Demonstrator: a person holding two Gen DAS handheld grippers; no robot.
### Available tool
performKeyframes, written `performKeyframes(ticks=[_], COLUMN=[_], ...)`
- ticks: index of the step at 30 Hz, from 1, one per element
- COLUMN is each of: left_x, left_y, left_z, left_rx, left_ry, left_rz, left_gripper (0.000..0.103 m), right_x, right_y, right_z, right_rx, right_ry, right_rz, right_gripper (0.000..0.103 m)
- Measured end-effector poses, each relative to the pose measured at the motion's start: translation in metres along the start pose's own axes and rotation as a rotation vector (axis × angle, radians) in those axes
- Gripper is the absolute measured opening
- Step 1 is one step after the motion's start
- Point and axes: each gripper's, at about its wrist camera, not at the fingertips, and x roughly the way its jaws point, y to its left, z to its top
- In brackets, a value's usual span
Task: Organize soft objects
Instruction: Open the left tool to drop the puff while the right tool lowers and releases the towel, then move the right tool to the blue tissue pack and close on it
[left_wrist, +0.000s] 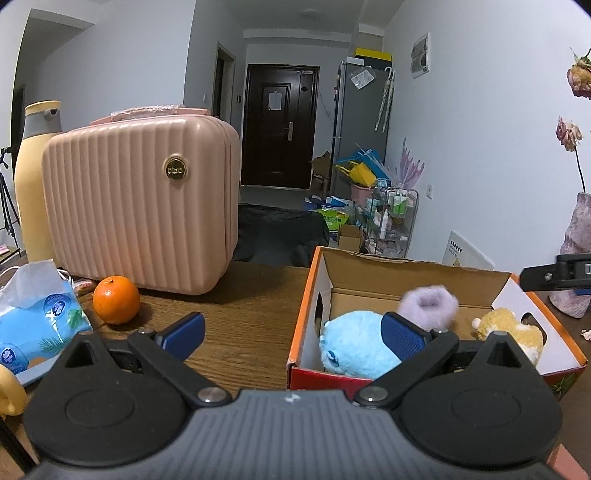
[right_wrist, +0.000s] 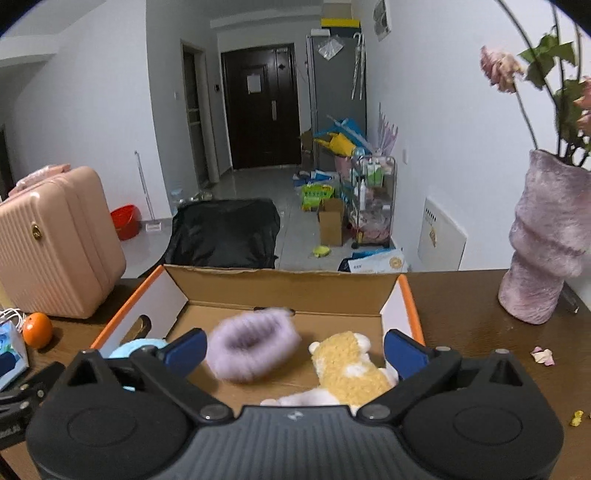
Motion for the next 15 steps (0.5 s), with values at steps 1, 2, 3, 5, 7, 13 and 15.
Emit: performKeyframes(ticks=[1, 2, 3, 5, 7, 13, 15], left_x=[-0.002, -0.003, -0.005, -0.010, -0.015, -0.037, -0.045], left_y=[0.000, -0.001, -0.001, -0.001, -0.001, -0.004, -0.006], left_z=[0.000, 0.000, 0.000, 0.000, -0.001, -0.011, -0.014], left_rx=[0.001, 0.002, 0.004, 0.004, -0.002, 0.004, 0.006], left_ry=[-0.003, -0.005, -0.009, -0.016, -0.016, -0.020, -0.022], left_rz=[0.001, 0.001, 0.002, 0.002, -0.005, -0.014, -0.018], left_gripper=[0.103, 0.103, 0.103, 0.103, 0.103, 0.103, 0.103], right_x=[-0.004, -0.007, -0.010, -0.016, -0.026, -0.057, -0.068], right_y=[-0.001, -0.002, -0.004, -0.008, -0.009, -0.010, -0.012], right_z=[-0.002, -0.005, -0.007, -0.010, -0.019, -0.042, -0.048], right_rx=[0.000, 0.003, 0.007, 0.012, 0.006, -0.002, 0.000], right_ry=[-0.009, -0.015, -0.017, -0.027, -0.041, -0.078, -0.092], right_rz=[-0.002, -0.002, 0.000, 0.000, 0.000, 0.001, 0.002], right_gripper=[0.102, 0.103, 0.103, 0.103, 0.103, 0.103, 0.103])
